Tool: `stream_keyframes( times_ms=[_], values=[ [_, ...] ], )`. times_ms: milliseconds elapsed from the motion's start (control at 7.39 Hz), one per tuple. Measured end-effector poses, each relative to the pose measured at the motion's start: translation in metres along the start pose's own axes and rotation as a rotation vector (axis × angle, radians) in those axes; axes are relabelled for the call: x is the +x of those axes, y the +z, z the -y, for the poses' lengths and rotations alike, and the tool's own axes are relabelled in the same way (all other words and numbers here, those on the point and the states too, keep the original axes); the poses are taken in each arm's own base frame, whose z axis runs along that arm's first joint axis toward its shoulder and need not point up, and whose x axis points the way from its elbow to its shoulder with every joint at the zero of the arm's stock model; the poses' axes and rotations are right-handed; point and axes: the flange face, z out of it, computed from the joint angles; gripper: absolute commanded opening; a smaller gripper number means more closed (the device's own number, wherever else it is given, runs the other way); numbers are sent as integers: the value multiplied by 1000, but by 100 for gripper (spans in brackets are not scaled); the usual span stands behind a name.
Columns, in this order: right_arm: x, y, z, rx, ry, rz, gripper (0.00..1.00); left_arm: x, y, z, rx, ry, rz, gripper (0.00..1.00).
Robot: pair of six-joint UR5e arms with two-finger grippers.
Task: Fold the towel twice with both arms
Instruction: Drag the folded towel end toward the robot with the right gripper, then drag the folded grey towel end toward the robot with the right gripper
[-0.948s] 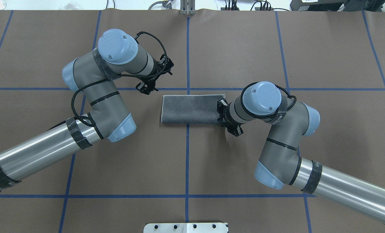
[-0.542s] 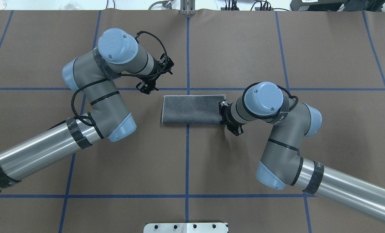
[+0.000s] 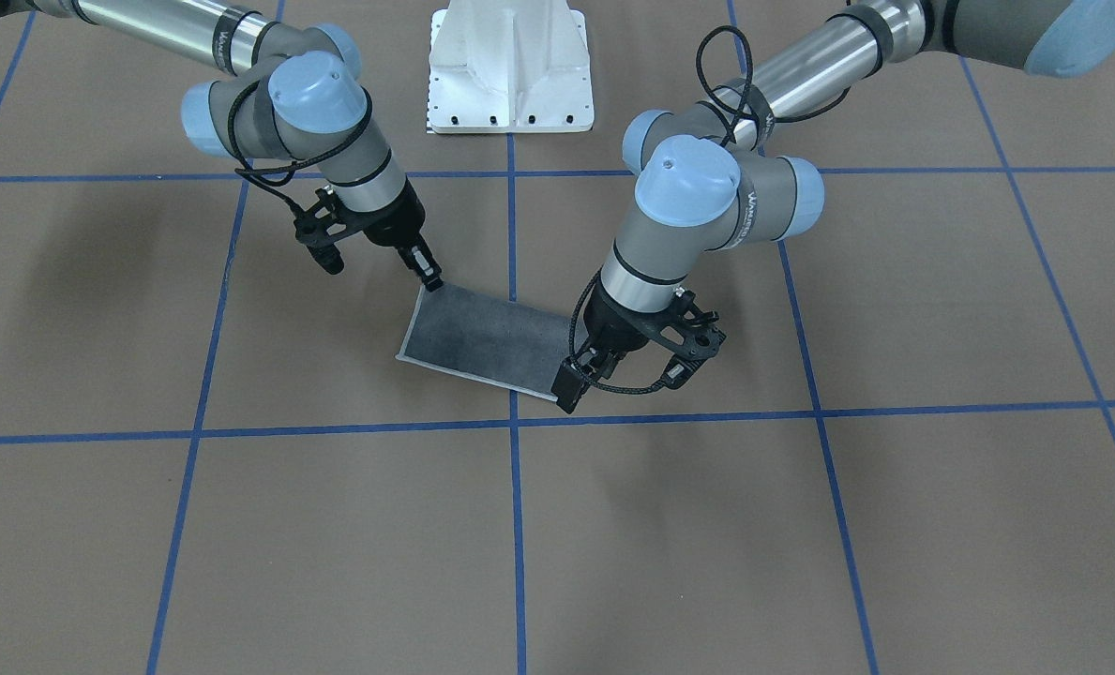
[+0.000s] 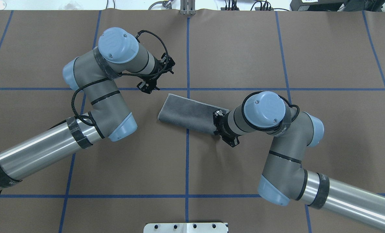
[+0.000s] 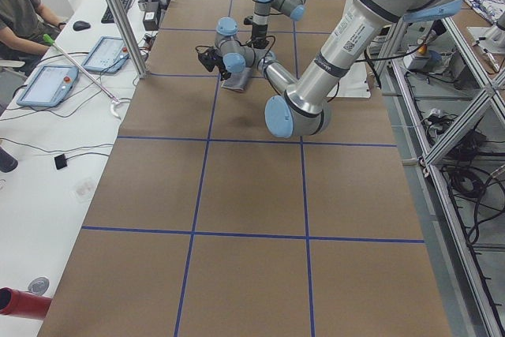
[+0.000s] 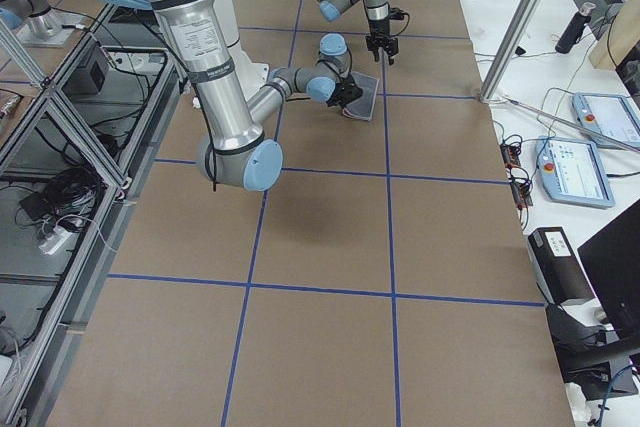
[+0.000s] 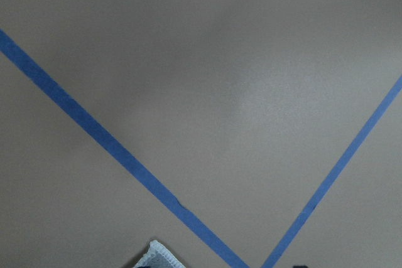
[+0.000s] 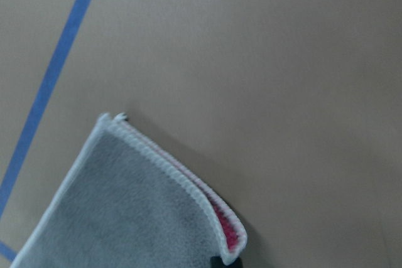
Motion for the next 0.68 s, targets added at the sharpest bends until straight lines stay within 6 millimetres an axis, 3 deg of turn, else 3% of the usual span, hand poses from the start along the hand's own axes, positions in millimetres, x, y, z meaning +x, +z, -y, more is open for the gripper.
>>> stream_keyframes(
  times_ms=[135,271,406,542,677],
  values=[
    [17,-1,-25,-38,-9,-15,0,2,-4,-2,-7,1,-3,80],
    [33,-1,-52,-76,-24,-32,42,3,-8,-5,-21,1,-4,80],
    [46,0,-78,-111,-45,-48,91,4,-11,-8,-33,-1,-3,80],
    [56,1,-97,-137,-63,-59,100,4,-12,-10,-41,-6,-2,80],
    [59,2,-103,-144,-71,-63,100,3,-13,-12,-54,-14,1,80]
  ],
)
